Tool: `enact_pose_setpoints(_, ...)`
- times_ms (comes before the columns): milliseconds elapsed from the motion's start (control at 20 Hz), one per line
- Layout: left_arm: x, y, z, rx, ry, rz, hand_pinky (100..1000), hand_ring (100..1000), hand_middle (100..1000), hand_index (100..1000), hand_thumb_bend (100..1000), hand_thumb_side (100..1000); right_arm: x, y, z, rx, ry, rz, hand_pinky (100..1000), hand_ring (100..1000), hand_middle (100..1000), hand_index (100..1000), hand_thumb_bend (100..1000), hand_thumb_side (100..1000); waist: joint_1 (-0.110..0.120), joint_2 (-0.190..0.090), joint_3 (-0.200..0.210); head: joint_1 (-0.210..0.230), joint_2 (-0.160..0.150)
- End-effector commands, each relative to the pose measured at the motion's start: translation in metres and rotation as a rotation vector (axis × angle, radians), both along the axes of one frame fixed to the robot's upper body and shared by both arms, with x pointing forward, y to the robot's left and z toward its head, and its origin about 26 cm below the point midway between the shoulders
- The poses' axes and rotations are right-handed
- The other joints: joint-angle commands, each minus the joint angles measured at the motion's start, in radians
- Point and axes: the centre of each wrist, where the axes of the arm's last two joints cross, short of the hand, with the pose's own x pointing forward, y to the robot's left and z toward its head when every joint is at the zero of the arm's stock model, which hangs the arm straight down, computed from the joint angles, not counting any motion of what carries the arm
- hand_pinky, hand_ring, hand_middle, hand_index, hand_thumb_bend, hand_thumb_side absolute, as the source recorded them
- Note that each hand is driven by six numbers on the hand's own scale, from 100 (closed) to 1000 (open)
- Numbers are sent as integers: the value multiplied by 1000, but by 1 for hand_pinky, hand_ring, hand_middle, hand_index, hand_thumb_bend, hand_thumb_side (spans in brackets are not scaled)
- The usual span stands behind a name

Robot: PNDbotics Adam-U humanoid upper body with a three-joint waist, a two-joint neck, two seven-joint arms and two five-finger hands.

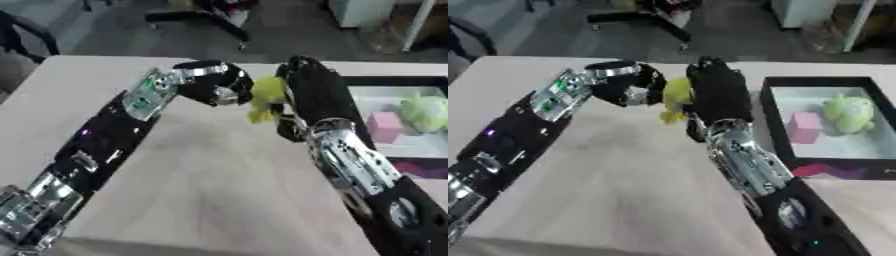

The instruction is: Pick up the objects with one hand, pass them to the other hand, and then place them into the box on the other side of the table.

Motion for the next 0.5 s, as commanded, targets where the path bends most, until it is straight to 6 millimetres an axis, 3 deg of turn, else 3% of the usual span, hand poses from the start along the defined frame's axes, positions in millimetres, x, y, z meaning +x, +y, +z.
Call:
enact_pose_setpoints(50, 2, 44, 35, -1, -110, 74, 840, 744, 741, 795, 685, 745, 13, -24, 8, 4, -63, -117, 309, 755, 678, 446, 199, 112, 1, -12, -1, -34, -6)
enact_pose_setpoints(150, -2, 67, 47, -15, -164, 122, 846, 752, 754, 798, 690, 750, 26, -47, 7, 1, -87, -238, 308, 754, 676, 446, 200, 107, 3, -13, -2, -54, -17)
enact_pose_setpoints(200, -5, 78, 53, -21, -193, 145, 847, 753, 758, 800, 679, 750, 33, -60, 5, 1, -102, -308, 323, 754, 676, 445, 129, 100, 3, -13, -3, -61, -20)
enact_pose_setpoints(250, -10, 90, 58, -26, -222, 175, 849, 753, 757, 802, 660, 746, 40, -78, 3, 2, -118, -396, 341, 751, 673, 445, 201, 107, 3, -12, -4, -66, -23)
enact_pose_setpoints(300, -16, 102, 61, -39, -249, 204, 849, 751, 754, 803, 646, 743, 47, -95, 0, 2, -136, -485, 349, 748, 672, 443, 194, 110, 4, -12, -5, -69, -26)
enact_pose_setpoints(400, -31, 124, 62, -67, -289, 267, 846, 743, 744, 801, 602, 742, 59, -131, -7, -4, -171, -678, 393, 751, 687, 434, 100, 169, 3, -11, -6, -71, -29)
enact_pose_setpoints(450, -40, 134, 60, -80, -298, 299, 846, 741, 741, 800, 581, 739, 66, -149, -12, -16, -173, -769, 453, 770, 735, 569, 115, 235, 3, -9, -7, -72, -34)
enact_pose_setpoints(500, -49, 143, 57, -98, -306, 330, 845, 739, 740, 799, 574, 737, 72, -165, -18, -31, -151, -849, 498, 782, 754, 637, 151, 267, 2, -8, -7, -72, -38)
